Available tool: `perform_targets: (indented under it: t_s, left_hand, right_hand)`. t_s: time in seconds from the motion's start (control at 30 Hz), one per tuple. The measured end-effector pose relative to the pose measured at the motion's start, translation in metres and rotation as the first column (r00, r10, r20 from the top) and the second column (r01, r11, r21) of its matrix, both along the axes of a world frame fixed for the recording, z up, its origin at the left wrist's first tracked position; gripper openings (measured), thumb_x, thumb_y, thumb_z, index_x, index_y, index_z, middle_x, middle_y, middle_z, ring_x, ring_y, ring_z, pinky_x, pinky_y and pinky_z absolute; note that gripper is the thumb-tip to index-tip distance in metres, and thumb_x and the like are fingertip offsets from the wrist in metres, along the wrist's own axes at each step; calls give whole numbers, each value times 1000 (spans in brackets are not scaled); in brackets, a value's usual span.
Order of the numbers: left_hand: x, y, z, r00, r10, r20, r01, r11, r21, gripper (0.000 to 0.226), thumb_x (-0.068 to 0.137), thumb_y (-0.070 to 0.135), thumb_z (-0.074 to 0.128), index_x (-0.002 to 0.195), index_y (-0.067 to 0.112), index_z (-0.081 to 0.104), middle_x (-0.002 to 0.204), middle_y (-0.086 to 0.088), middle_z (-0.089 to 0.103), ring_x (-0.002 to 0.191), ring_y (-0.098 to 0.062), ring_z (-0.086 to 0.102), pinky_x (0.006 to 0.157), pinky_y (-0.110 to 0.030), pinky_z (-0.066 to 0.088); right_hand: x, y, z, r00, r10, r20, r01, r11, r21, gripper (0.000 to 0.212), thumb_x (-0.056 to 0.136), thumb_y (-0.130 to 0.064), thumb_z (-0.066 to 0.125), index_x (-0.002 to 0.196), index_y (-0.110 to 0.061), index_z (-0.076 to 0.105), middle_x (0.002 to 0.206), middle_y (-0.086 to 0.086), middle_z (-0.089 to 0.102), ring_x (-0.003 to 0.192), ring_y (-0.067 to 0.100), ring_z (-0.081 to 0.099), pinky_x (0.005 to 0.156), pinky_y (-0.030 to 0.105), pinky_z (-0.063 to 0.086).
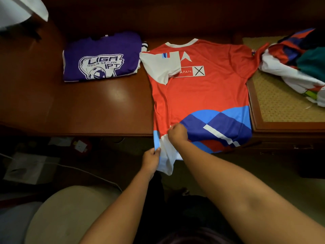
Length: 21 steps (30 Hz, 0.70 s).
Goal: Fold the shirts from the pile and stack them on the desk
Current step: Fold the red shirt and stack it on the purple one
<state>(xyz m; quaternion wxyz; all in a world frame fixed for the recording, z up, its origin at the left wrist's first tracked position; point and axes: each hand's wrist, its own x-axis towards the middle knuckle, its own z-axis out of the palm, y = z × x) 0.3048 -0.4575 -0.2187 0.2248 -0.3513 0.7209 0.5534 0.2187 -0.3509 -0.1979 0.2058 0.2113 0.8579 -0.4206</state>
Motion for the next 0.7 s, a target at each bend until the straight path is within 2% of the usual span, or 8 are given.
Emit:
perform_targets:
  t_s: [0.1,0.17,0.27,0.33,0.43,0.53,0.6,0.7]
  left_hand:
    - [5,-7,-7,1000,19,-22,-22,993,-112,23,101,26,45,87,13,57,78,-2,55,79,-17,53,71,-34,43]
    - [8,-11,-11,997,-5,-72,-9,982,-190,32,101,24,46,72,11,50,66,-1,46,67,-15,45,63,-31,34]
    - [5,-8,-12,998,-57,-20,52,979,-199,38,98,25,51,63,13,45,63,-3,44,58,-12,40,56,-31,34]
    - [3,-7,-12,988,-136,79,150,966,-210,29,94,25,57,68,13,49,72,-7,53,67,-18,51,63,-34,45]
    - [2,-10,-9,923,-344,171,382,867,-321,9,91,21,60,85,14,56,89,-7,61,88,-24,60,71,-28,42]
    - [-11,-12,5,925,-356,132,379,846,-376,21,93,22,57,111,12,59,107,-8,64,105,-26,60,81,-25,40]
    - [-24,-11,20,937,-343,69,343,857,-386,19,93,22,56,107,11,61,109,-10,66,106,-26,60,82,-25,41]
    - [-45,-10,42,935,-354,-37,308,857,-413,8,91,17,56,91,13,62,103,-14,68,99,-30,61,80,-27,43]
  right_hand:
    - [-10,7,7,998,-56,-12,55,998,-16,27,95,-10,44,114,4,57,119,21,60,111,35,55,83,32,42]
    - [-14,13,9,994,-102,-24,102,995,-14,27,95,-8,43,116,6,54,121,23,58,112,36,54,84,32,41]
    - [-12,17,7,994,-108,5,108,994,-26,19,96,-7,41,109,0,52,121,20,58,112,35,54,80,32,39]
    - [-7,21,5,997,-72,12,73,997,-38,9,93,-4,42,99,-7,48,112,18,59,104,33,54,74,31,38]
    - [-1,30,6,1000,-23,9,23,999,-27,15,86,-1,46,100,-6,49,91,9,53,91,34,56,76,47,52]
    - [1,38,15,1000,15,-4,-15,1000,-26,17,89,-7,50,106,-5,51,97,12,58,95,35,58,85,46,51]
    - [2,42,23,999,32,-27,-33,998,-45,18,92,-12,51,109,-5,53,106,16,60,99,33,58,85,38,48]
    - [2,49,34,995,43,-85,-48,997,-52,17,93,-14,51,106,-5,56,96,13,61,95,29,58,78,32,43]
